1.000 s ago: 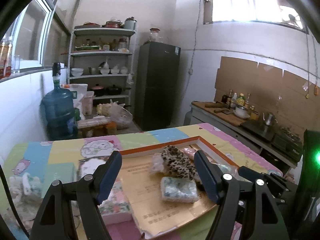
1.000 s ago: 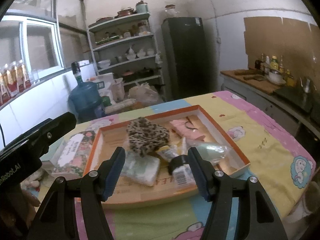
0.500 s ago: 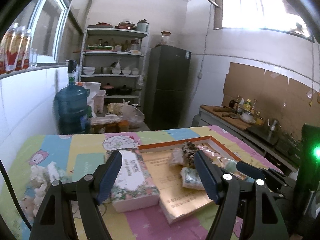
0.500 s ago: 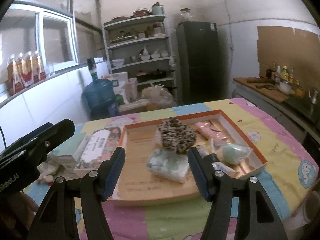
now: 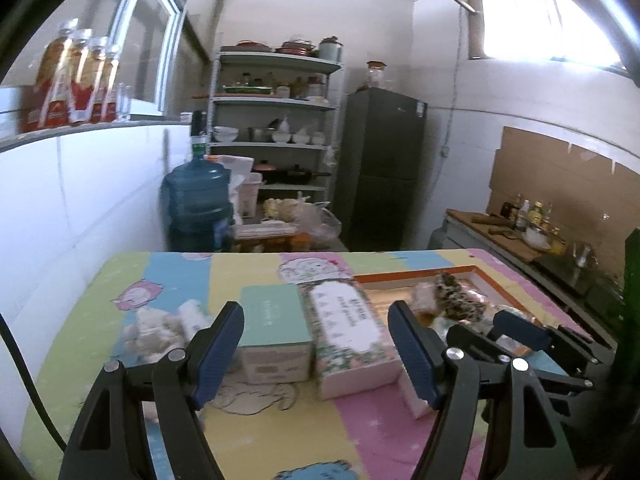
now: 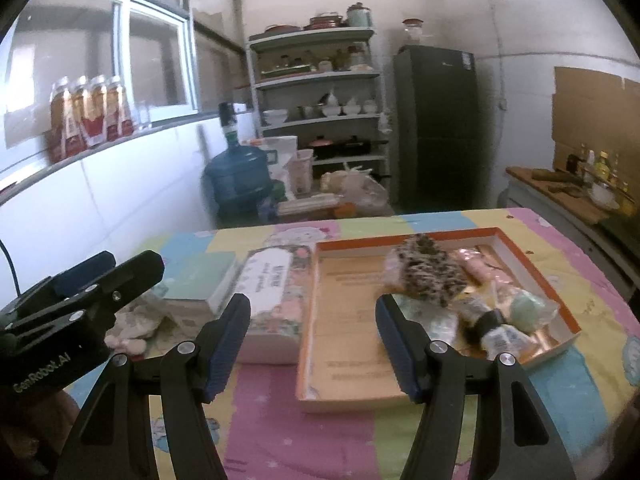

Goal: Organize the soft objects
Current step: 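Move both tools back toward the remaining plush toys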

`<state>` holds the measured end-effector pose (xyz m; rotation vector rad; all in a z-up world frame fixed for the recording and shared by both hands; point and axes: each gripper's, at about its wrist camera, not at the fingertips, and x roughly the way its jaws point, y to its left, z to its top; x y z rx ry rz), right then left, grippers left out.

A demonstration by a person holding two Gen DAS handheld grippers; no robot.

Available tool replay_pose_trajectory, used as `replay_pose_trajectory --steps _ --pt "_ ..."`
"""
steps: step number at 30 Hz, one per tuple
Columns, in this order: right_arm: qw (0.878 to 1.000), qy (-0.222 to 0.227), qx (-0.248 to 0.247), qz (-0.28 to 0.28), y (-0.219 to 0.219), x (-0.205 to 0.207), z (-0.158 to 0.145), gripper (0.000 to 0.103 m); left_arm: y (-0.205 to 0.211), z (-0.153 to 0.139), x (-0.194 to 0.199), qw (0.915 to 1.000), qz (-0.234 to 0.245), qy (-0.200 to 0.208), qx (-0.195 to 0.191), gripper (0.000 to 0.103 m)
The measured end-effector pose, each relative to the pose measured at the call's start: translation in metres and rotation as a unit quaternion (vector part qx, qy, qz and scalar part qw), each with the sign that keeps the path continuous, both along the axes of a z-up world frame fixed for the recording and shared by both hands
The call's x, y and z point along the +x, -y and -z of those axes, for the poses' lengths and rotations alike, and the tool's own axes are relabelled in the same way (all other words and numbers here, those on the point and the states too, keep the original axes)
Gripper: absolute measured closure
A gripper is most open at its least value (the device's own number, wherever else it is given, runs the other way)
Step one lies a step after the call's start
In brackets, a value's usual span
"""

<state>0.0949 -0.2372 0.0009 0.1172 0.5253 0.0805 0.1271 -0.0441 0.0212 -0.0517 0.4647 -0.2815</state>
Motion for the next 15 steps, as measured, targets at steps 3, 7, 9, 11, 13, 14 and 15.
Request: replay_pose_trajectory --steps 3,7,9,11,13,14,15 --pt "1.000 -0.001 -0.002 -0.014 -0.012 0.002 0.001 0.036 -0.019 0.003 0.000 0.9998 -0.020 -0.003 0.003 0.029" --pt "1.000 -0.003 -0.004 -0.031 -0.029 0.004 0.003 0.036 -0.050 0.010 -0.006 0.9985 -0.054 0.001 0.005 0.029" --pt "0.999 -0.005 -0.004 -0.040 -0.037 0.007 0.005 0.036 -0.071 0.013 -0.010 0.9968 -0.080 0.007 0.008 0.029" --pt "0.999 -0.008 -0.005 -0.048 -0.045 0.009 0.007 0.036 -0.088 0.015 -0.014 0.9952 -0.097 0.010 0.008 0.029" --pt "0.998 -0.011 -0.006 -0.058 -0.054 0.012 0.010 0.036 -0.106 0.018 -0.018 0.9934 -0.114 0.012 0.007 0.029" --pt "0.998 -0.013 -0.006 -0.063 -0.059 0.014 0.011 0.036 -0.112 0.020 -0.020 0.9929 -0.118 0.012 0.006 0.029" --pt "0.997 -0.015 -0.006 -0.070 -0.065 0.016 0.012 0.036 -0.121 0.022 -0.022 0.9921 -0.125 0.013 0.006 0.029"
